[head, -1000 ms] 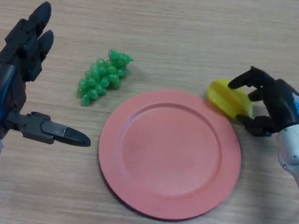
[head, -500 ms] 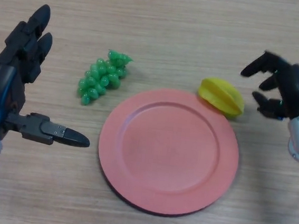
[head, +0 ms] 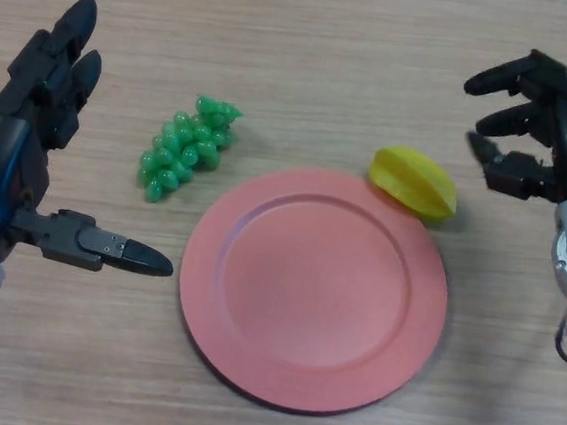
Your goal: Pick up the yellow starfruit and place it on the plate
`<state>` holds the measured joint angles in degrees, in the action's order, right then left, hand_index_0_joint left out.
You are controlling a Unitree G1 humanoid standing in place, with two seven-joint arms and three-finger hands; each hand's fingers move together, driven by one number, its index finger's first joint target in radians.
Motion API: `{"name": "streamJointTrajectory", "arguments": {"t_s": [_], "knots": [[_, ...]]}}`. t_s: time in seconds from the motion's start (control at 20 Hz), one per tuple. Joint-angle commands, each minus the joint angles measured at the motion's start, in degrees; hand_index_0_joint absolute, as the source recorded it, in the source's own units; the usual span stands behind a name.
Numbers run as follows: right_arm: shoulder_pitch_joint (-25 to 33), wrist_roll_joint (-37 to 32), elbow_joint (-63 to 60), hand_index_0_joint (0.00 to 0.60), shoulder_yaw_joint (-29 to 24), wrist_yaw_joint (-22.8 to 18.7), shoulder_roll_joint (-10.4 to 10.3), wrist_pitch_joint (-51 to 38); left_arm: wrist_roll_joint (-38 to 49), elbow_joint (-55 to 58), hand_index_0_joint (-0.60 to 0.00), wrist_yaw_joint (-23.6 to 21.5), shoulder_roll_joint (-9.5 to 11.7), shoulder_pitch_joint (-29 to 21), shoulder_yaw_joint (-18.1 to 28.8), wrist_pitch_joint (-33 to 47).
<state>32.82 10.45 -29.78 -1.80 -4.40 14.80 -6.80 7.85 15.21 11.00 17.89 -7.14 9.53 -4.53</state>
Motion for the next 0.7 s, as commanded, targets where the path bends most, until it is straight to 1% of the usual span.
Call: {"name": "streamJointTrajectory", "arguments": {"t_s": [0.05,0.1,0.15,0.2,0.25,0.3,0.5,0.6,0.7], "knots": [[-2.8,-11.4,19.7,0.0,-0.5,4.9,-0.9,1.9,1.6,2.2,0.0,-0.6,2.4,-2.5,3.9,7.6],[-3.2,-12.1,21.2,0.0,-0.2,4.8,-1.3,2.4,1.4,1.9,0.0,-0.6,2.6,-2.8,3.9,7.6],[-5.5,-12.9,25.7,0.0,1.1,5.9,-1.8,5.1,0.0,0.9,0.0,-1.0,2.7,-3.1,3.7,8.6],[-6.1,-13.2,27.2,0.0,1.4,6.3,-2.1,6.5,-0.7,0.5,0.0,-1.3,2.7,-3.3,3.5,9.1],[-6.6,-12.9,28.5,0.0,2.0,5.9,-3.0,7.1,-0.9,-0.6,0.0,-1.4,2.7,-3.7,3.3,9.5],[-6.8,-12.9,29.1,0.0,2.2,6.1,-3.2,7.5,-1.0,-1.1,0.0,-1.5,2.7,-3.8,3.2,9.6],[-5.4,-10.1,26.4,0.0,2.9,5.9,-3.7,5.4,0.6,-3.2,0.0,-0.6,2.6,-3.9,2.9,10.6],[-4.9,-7.8,24.2,0.0,3.3,5.9,-3.7,3.5,-0.9,-4.6,0.0,-1.0,2.6,-4.1,2.4,12.1],[-3.9,-6.4,20.2,0.0,3.3,5.0,-3.9,0.8,-2.3,-4.8,0.0,-1.0,2.6,-3.9,2.1,12.4]]}}
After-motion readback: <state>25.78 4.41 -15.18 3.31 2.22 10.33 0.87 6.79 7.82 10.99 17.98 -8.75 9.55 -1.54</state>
